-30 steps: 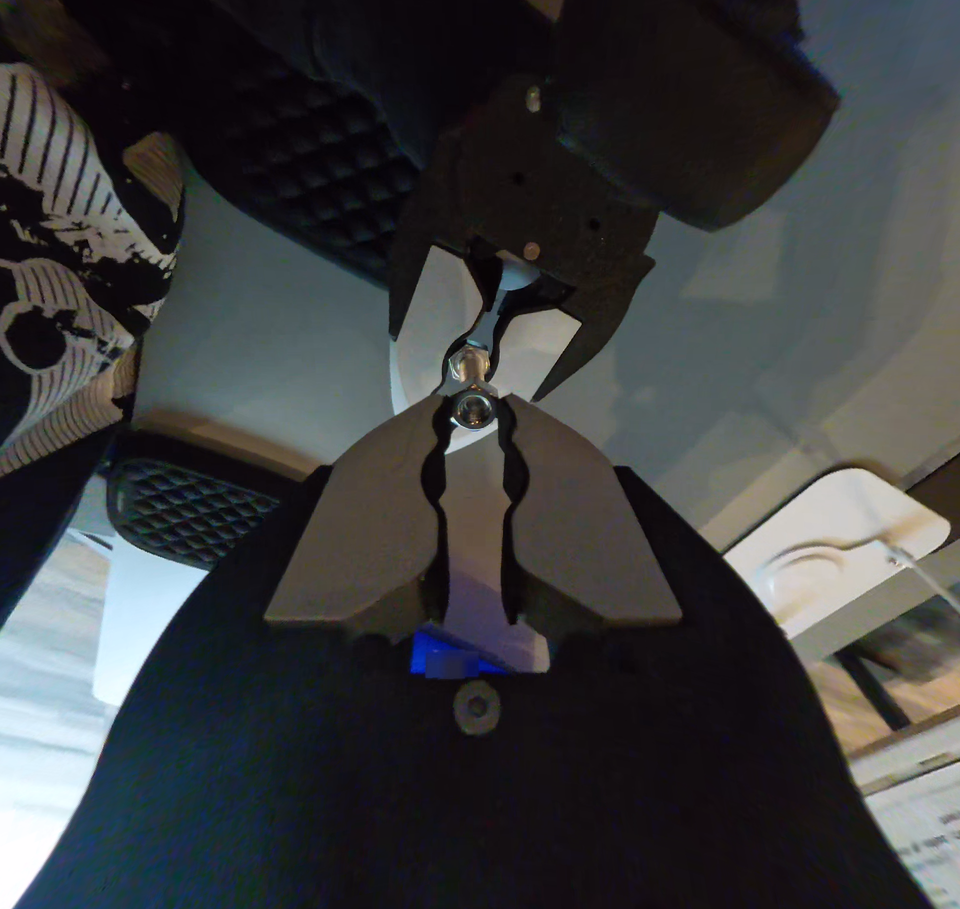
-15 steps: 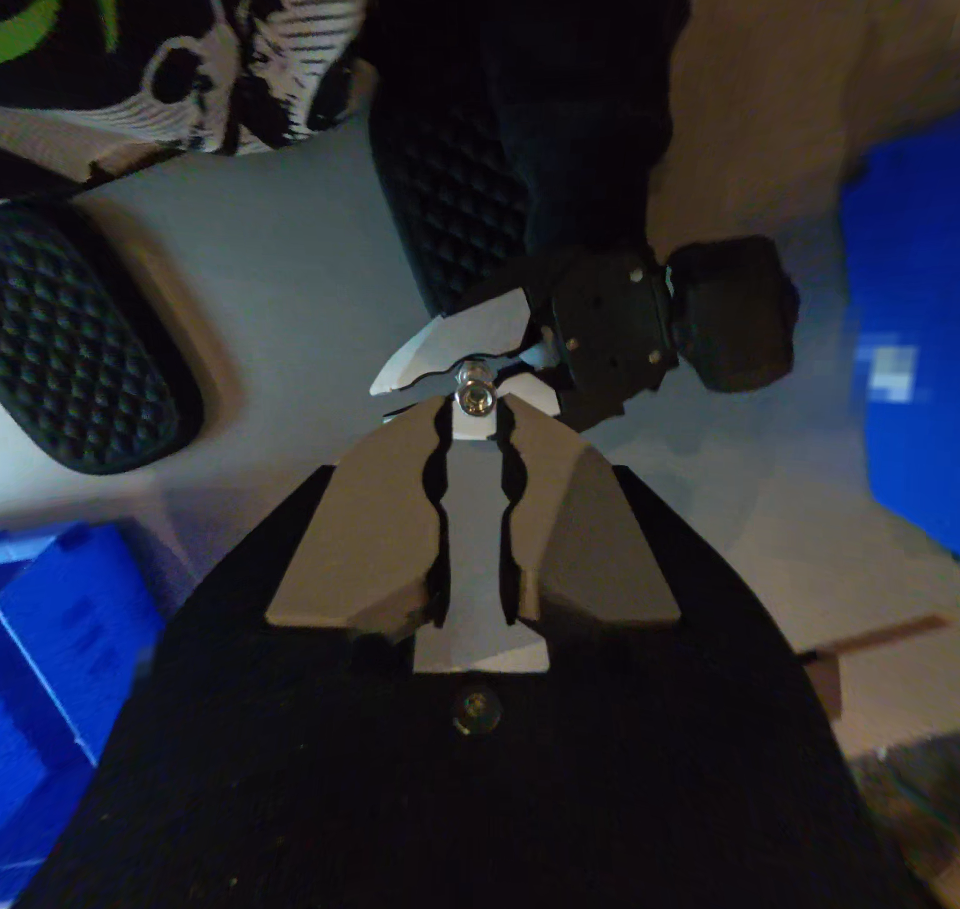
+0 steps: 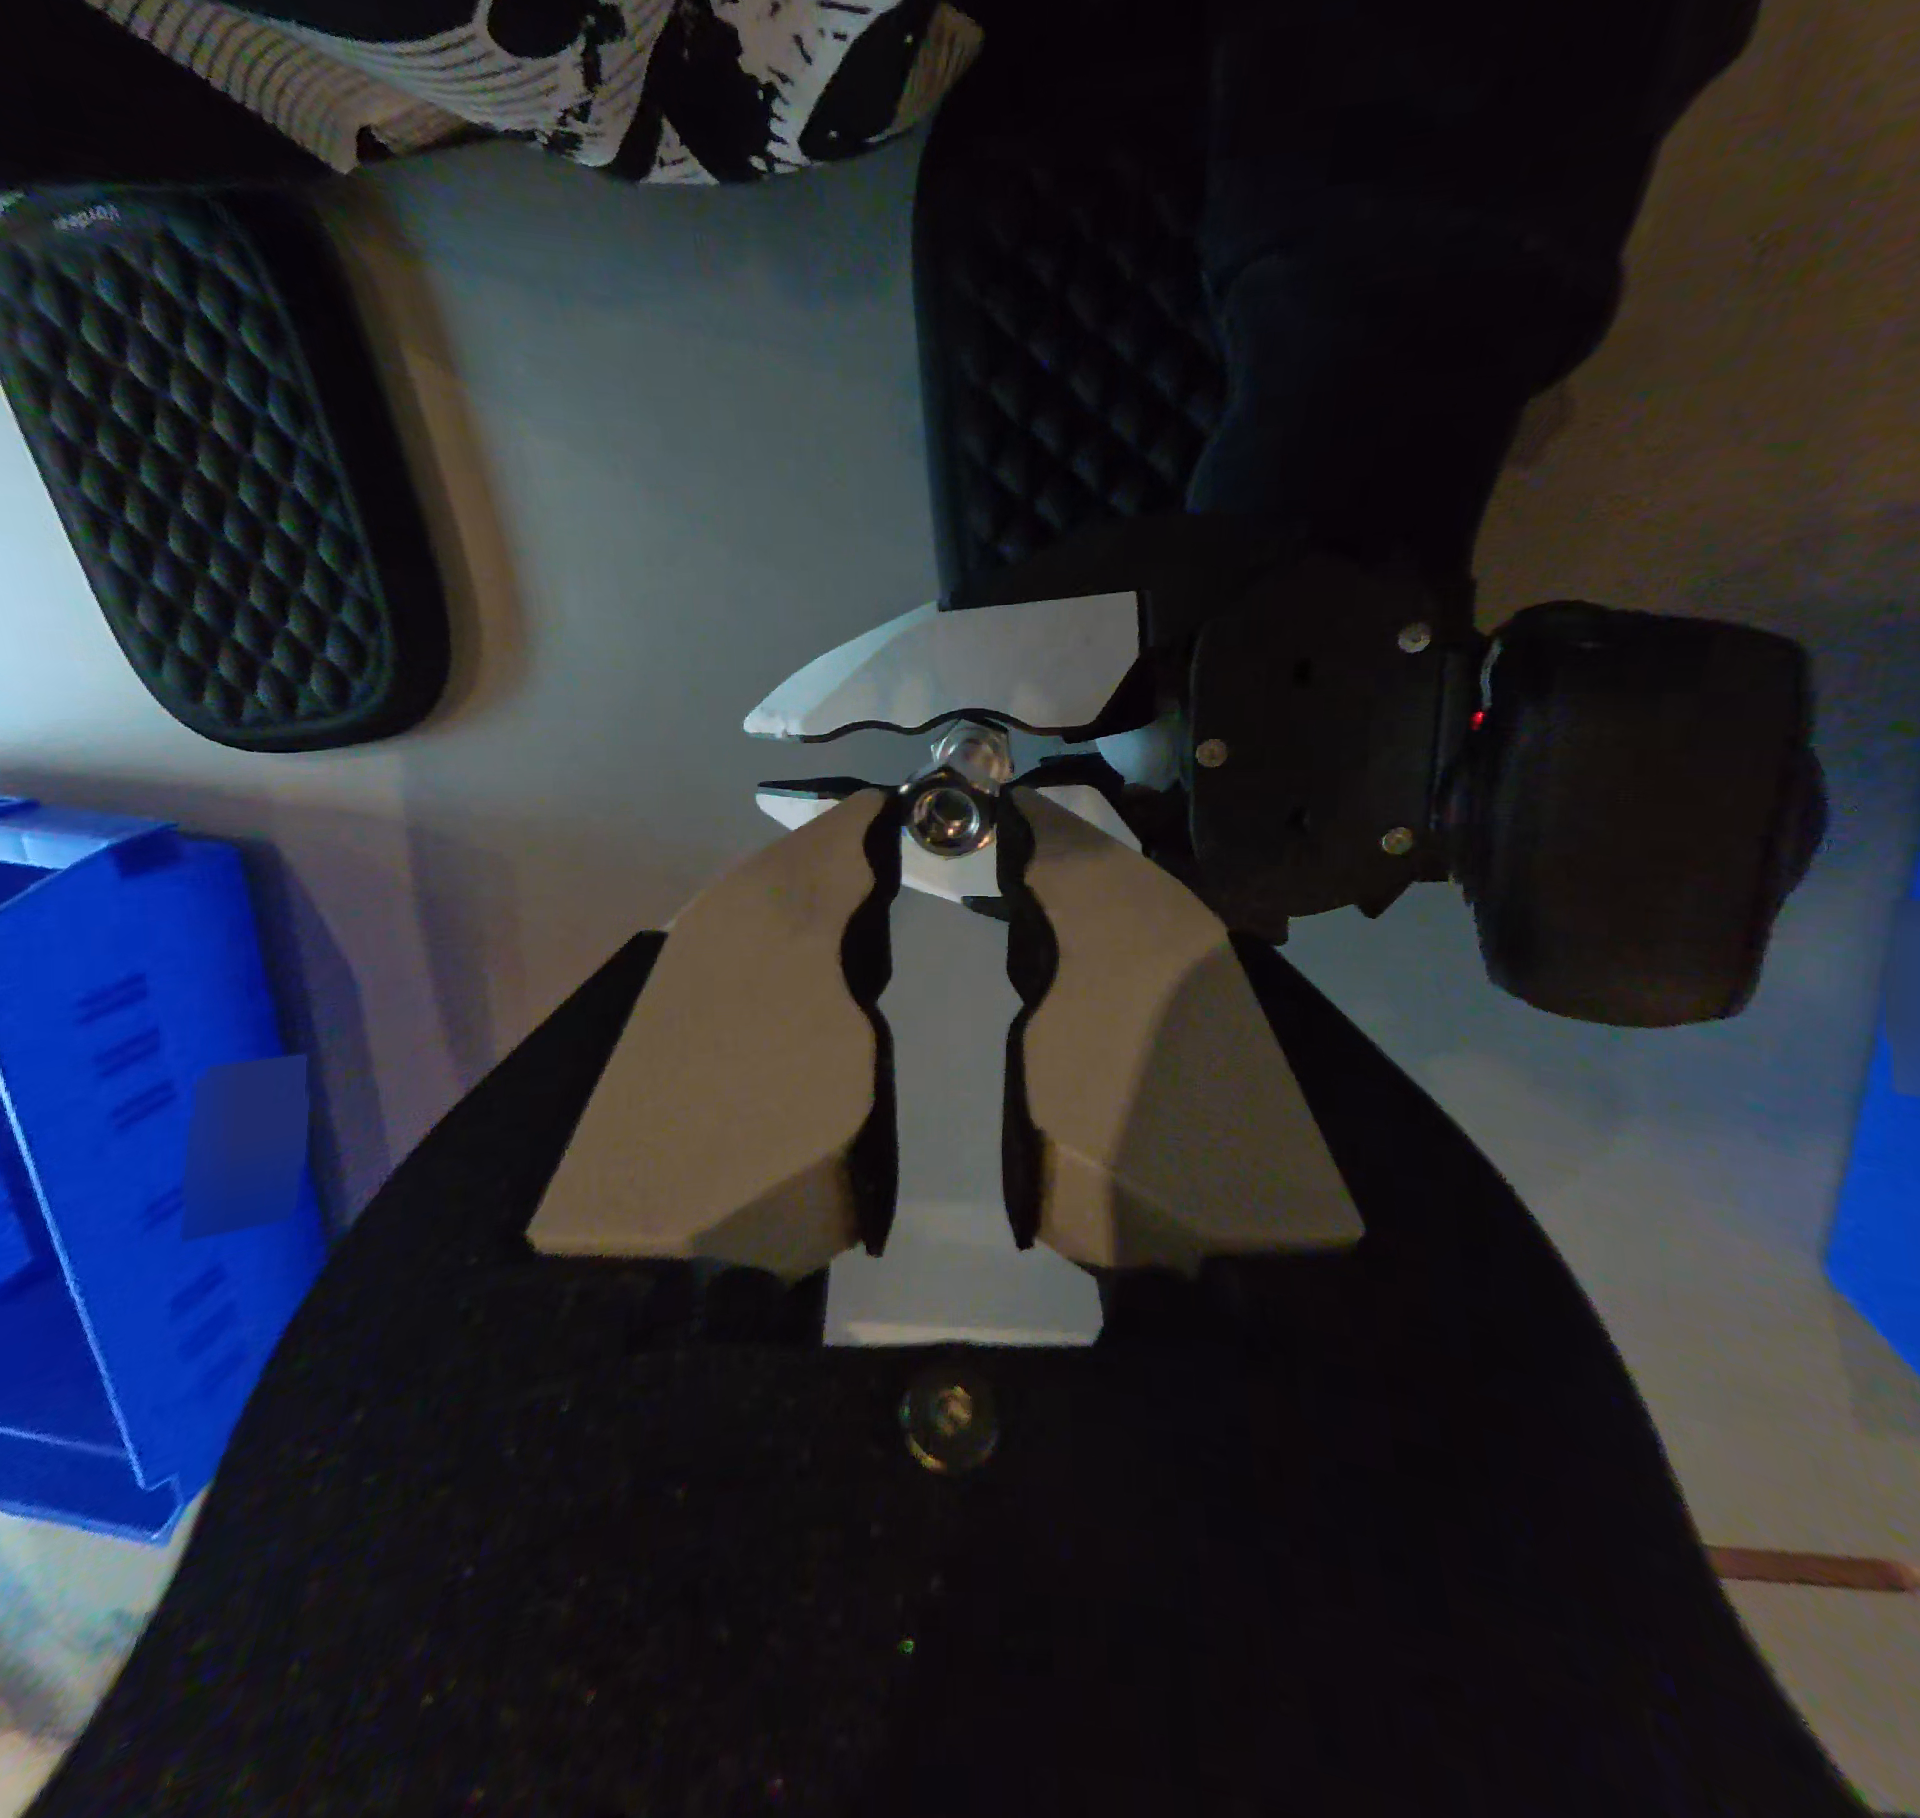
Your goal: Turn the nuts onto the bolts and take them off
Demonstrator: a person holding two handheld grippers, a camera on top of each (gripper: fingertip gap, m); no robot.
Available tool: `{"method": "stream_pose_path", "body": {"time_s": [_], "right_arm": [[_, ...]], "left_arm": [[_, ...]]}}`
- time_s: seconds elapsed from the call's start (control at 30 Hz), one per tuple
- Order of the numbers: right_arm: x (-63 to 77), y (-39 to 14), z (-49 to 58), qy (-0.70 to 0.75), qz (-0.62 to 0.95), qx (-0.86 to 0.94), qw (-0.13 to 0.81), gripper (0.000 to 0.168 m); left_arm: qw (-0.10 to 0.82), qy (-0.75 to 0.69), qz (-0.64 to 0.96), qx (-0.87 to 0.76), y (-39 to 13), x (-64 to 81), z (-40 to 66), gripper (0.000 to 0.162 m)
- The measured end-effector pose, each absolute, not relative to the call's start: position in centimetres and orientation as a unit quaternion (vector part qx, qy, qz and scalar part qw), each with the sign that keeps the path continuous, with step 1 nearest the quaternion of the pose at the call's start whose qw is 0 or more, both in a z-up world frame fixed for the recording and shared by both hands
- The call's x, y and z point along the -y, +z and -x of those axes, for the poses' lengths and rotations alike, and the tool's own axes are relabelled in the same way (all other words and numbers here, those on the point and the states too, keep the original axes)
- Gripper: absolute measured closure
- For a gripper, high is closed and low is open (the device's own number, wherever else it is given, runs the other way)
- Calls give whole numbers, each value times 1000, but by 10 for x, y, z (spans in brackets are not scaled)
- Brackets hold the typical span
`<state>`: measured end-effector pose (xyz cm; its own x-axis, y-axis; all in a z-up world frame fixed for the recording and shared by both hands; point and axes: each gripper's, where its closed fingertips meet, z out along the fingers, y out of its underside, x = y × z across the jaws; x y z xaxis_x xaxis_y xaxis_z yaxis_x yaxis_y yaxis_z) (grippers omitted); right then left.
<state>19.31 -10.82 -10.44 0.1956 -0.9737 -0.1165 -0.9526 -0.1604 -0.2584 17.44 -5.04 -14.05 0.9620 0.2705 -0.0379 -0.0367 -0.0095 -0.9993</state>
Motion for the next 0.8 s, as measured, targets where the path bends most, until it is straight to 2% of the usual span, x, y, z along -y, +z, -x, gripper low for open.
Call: {"method": "stream_pose_path", "body": {"time_s": [0.33, 0.6, 0.8], "right_arm": [[109, -104, -189, 6, 738, -671, 69, 152], [100, -108, -186, 47, 776, -628, 40, 152], [102, -108, -186, 46, 619, -782, 59, 152]], "left_arm": [[695, 117, 703, 99, -141, 52, -170, 151], [672, 111, 725, 100, -149, 47, -169, 151], [674, 116, 722, 107, -148, 48, -168, 151]]}}
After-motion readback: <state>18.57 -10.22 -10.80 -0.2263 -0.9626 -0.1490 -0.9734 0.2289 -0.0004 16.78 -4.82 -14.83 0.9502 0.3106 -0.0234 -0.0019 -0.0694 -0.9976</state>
